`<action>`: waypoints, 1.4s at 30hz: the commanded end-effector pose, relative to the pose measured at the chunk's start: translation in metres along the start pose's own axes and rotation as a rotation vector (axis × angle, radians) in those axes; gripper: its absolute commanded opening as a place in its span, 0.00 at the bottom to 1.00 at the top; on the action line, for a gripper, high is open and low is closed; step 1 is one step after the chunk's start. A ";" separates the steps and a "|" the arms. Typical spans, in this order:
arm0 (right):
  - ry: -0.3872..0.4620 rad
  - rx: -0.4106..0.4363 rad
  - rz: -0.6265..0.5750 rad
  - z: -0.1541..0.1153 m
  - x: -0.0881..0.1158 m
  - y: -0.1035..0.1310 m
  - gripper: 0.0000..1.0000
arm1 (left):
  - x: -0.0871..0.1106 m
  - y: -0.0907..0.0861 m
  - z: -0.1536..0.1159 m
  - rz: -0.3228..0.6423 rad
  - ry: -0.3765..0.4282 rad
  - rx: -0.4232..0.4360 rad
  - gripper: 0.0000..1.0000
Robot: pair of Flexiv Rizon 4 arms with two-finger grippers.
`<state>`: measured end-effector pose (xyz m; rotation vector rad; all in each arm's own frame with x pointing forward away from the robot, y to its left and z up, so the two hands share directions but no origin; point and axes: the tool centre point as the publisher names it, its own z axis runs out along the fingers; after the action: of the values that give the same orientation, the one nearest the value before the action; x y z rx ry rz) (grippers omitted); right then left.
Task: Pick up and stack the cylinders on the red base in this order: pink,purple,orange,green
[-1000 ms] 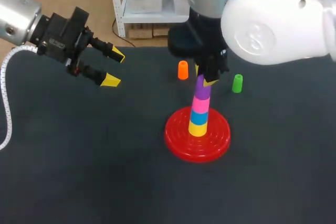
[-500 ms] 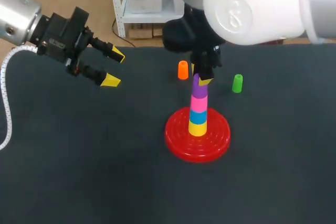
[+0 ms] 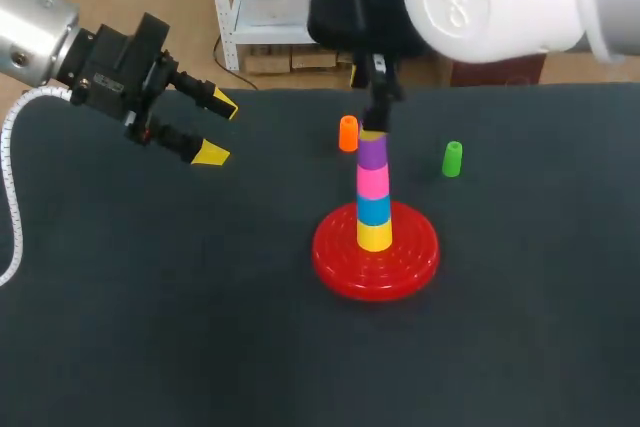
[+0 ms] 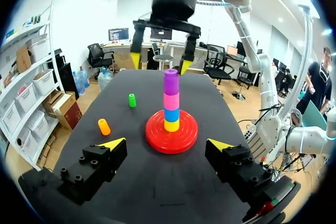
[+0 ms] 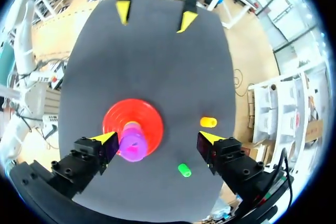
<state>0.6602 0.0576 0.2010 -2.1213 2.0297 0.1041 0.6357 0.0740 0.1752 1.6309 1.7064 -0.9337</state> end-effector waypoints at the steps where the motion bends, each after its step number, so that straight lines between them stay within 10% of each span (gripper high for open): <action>1: 0.000 -0.004 0.019 -0.004 -0.009 -0.016 1.00 | 0.001 0.001 0.000 0.002 -0.001 0.002 1.00; 11: 0.016 0.029 0.067 -0.008 -0.014 -0.058 1.00 | 0.001 0.001 0.000 0.002 -0.001 0.002 1.00; 25: 0.111 0.048 0.180 0.079 0.031 -0.131 1.00 | 0.001 0.001 0.000 0.002 -0.001 0.002 1.00; 42: 0.191 0.030 0.330 0.147 0.046 -0.141 1.00 | 0.001 0.001 0.000 0.002 -0.001 0.002 1.00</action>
<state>0.8120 0.0416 0.0699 -1.8211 2.4516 -0.0730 0.6357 0.0740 0.1752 1.6309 1.7064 -0.9337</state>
